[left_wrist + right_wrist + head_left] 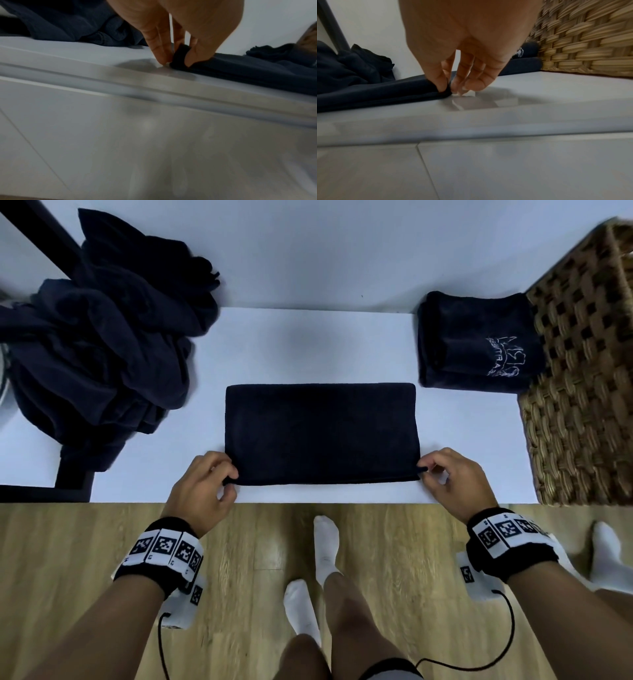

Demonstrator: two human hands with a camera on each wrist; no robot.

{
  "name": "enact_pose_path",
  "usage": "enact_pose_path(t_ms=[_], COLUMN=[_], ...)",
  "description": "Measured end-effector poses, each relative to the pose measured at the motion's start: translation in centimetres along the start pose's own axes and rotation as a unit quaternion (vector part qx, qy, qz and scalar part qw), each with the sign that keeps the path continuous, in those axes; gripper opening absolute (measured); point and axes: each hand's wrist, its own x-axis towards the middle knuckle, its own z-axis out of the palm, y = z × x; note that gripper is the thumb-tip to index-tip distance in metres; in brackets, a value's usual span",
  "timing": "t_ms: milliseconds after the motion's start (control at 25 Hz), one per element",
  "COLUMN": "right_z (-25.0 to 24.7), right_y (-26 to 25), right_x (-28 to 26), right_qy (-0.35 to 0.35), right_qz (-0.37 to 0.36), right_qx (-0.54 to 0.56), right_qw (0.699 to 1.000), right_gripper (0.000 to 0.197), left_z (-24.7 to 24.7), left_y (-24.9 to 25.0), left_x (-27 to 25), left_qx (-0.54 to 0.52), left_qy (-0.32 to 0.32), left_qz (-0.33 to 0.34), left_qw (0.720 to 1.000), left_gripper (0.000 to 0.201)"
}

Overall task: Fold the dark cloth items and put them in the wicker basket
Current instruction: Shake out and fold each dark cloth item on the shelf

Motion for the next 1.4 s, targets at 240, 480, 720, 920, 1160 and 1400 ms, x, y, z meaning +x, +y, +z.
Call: enact_pose_path(t_ms=[240,480,720,920,1160,1400], right_z=[-1.0,-0.6,0.6,0.1,2.7,3.5], right_y=[-2.1,-6.9,-7.7,-6.2,-8.2,-7.9], right_x=[0.4,7.9,15.4,10.4,5.4,1.3], right_qy=[-0.023,0.03,-0.097,-0.102,-0.147,-0.091], right_qz=[0.038,-0.045,0.003,0.16,0.147,-0.086], right_qx=[-0.027,0.0,-0.079,-0.006,0.01,-0.017], right_qw=[0.999,0.999,0.992,0.982,0.978,0.992], right_gripper=[0.006,0.017,0.017,0.017,0.024,0.028], left_z=[-0.5,1.0,1.6,0.3,2.0,3.3], left_y=[0.4,4.4,4.1,3.2,6.0,6.1], left_x=[0.3,2.8,8.0,16.0,7.8,-0.2], left_qx=[0.094,0.135,0.197,0.119,0.06,0.14], left_qy=[-0.037,-0.021,-0.101,-0.111,-0.058,-0.147], left_qz=[0.023,0.065,0.027,-0.106,0.142,0.141], left_qw=[0.995,0.988,0.975,0.981,0.986,0.969], left_gripper=[0.04,0.036,0.037,0.043,0.031,0.062])
